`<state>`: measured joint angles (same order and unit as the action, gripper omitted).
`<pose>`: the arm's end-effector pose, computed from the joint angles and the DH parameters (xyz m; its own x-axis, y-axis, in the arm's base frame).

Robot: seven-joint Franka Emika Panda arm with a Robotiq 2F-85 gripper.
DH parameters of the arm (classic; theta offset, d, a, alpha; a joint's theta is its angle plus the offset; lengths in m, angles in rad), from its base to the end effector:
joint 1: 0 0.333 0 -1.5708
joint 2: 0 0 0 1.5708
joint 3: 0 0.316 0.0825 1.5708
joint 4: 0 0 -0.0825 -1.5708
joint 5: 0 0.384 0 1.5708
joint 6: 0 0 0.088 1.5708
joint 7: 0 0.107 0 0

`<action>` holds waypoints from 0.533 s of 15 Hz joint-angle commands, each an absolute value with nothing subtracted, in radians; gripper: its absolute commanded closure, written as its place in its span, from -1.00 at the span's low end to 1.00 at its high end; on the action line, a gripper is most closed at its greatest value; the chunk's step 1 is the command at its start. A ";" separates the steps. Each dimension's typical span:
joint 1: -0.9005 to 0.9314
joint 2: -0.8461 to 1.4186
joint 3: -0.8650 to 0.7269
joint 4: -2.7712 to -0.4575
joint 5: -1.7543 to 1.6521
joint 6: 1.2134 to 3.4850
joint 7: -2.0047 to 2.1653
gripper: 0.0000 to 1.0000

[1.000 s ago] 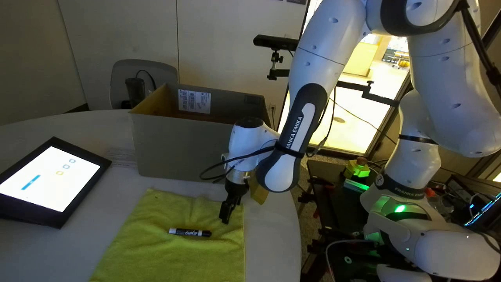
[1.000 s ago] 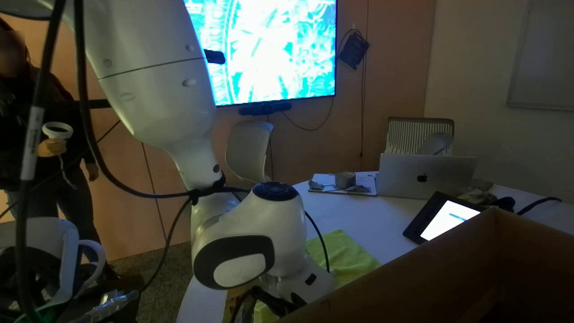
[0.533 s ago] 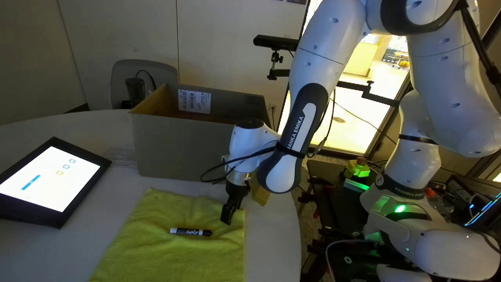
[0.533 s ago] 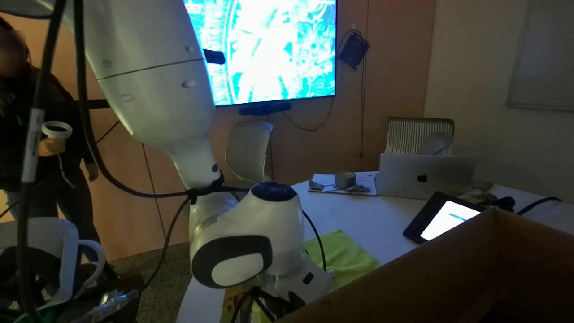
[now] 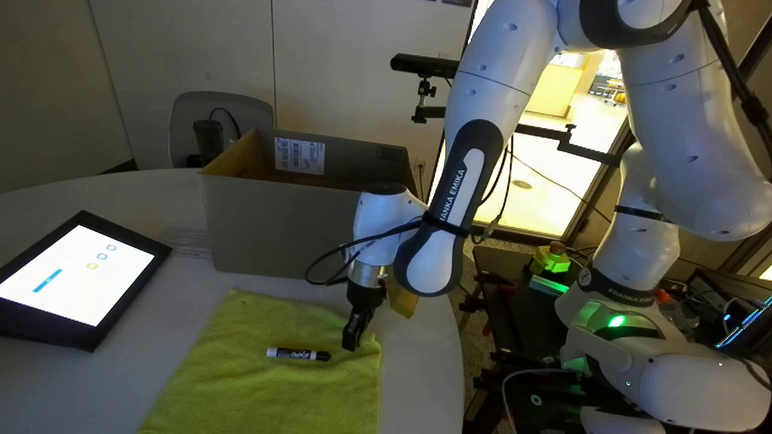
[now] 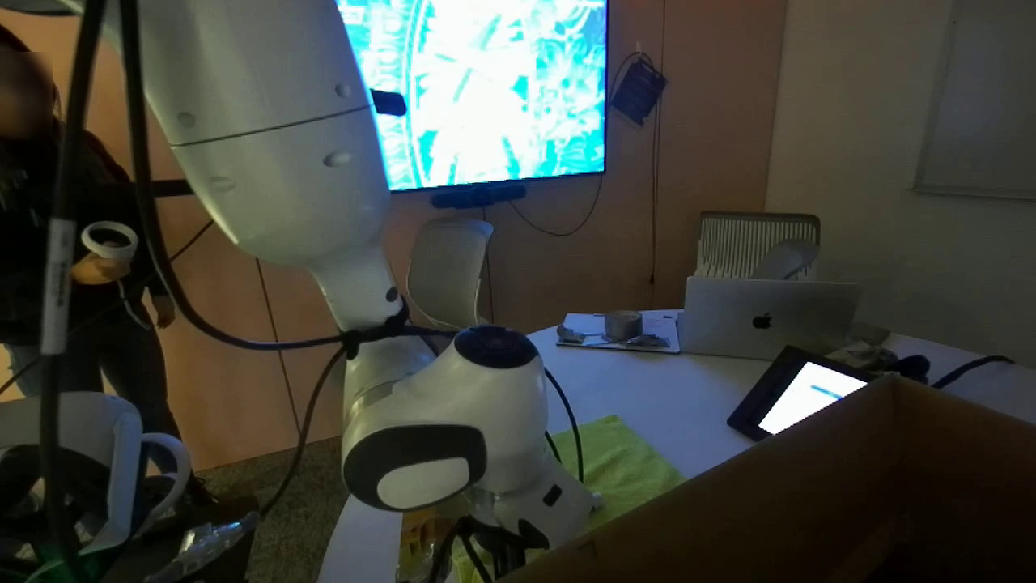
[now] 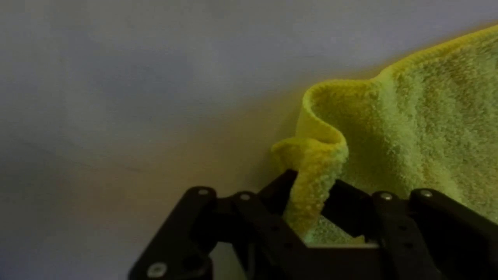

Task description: Put the marker on the towel, fold the towel, and then put the folded towel in the box

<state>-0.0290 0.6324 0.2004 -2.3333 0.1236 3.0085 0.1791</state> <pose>0.4890 0.0870 0.0777 0.9852 -0.1709 0.0109 -0.1676 -0.9753 -0.1436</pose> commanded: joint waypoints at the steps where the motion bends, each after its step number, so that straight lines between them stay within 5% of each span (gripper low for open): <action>1: -0.242 0.689 0.408 -2.312 0.181 2.993 -0.002 0.88; 8: -0.527 0.785 0.654 -2.301 0.182 2.952 -0.245 0.80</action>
<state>-0.4449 0.7448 0.5805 -2.3183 0.1695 2.9700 -0.1540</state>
